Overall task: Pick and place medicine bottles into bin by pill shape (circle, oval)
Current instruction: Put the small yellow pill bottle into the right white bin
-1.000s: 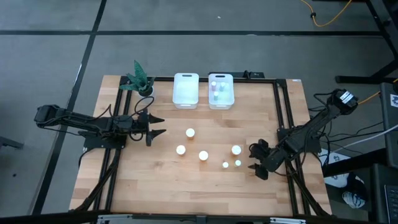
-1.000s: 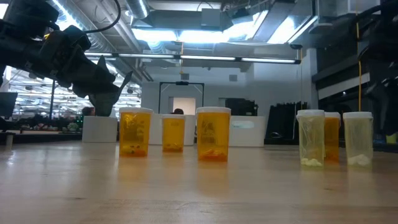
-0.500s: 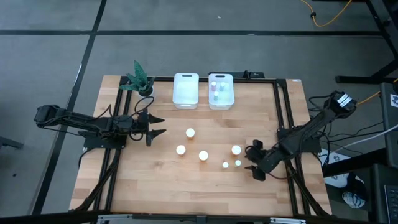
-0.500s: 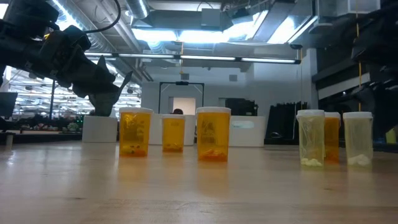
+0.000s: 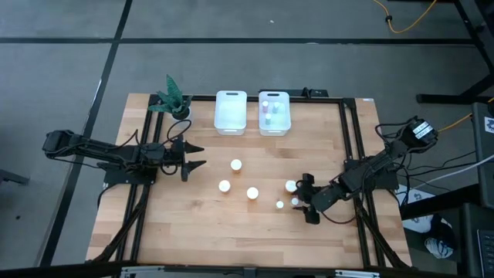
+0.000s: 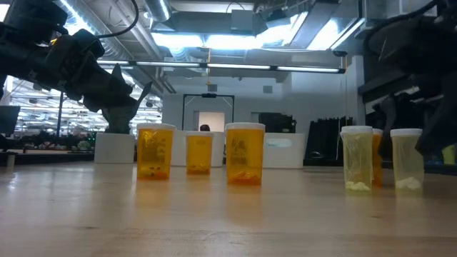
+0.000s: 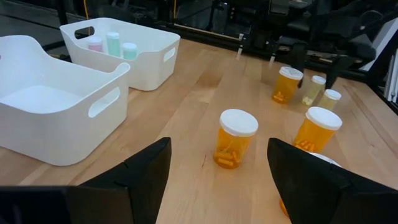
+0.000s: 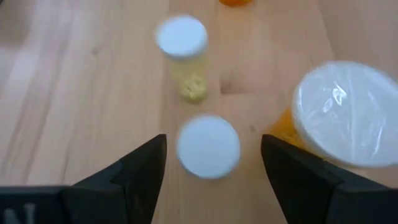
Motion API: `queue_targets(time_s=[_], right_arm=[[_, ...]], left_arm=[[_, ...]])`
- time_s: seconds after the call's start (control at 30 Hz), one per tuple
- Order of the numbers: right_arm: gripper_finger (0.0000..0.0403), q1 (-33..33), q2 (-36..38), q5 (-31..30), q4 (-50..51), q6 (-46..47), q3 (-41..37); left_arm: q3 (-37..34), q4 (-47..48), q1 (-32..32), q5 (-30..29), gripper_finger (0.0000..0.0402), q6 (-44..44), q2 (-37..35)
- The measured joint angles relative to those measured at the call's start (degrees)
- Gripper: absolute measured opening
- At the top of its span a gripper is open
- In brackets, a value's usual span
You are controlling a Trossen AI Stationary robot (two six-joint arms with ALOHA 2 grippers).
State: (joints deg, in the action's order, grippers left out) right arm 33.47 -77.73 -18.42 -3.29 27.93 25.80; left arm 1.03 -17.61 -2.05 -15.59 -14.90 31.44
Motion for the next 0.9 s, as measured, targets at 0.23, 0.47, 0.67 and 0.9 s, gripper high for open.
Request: queue_targets(time_s=[0.23, 0.47, 0.67, 0.9], right_arm=[[0.0245, 0.00, 0.00, -0.06, -0.42, -1.19, 0.02], [0.0193, 0.00, 0.00, -0.06, -0.43, -1.05, 0.02], [0.0123, 0.00, 0.00, -0.06, 0.01, -1.09, 1.22], [0.0106, -0.41, 3.37, -0.68, 12.79, -6.23, 10.18]], left_arm=[[-0.01, 0.00, -0.01, 0.00, 0.0259, 0.02, 0.00], [-0.01, 0.00, 0.00, 0.00, 0.0259, 0.02, -0.02], [0.00, 0.00, -0.01, 0.00, 0.0259, 0.02, -0.02], [-0.01, 0.00, -0.02, 0.00, 0.0259, 0.02, -0.02]])
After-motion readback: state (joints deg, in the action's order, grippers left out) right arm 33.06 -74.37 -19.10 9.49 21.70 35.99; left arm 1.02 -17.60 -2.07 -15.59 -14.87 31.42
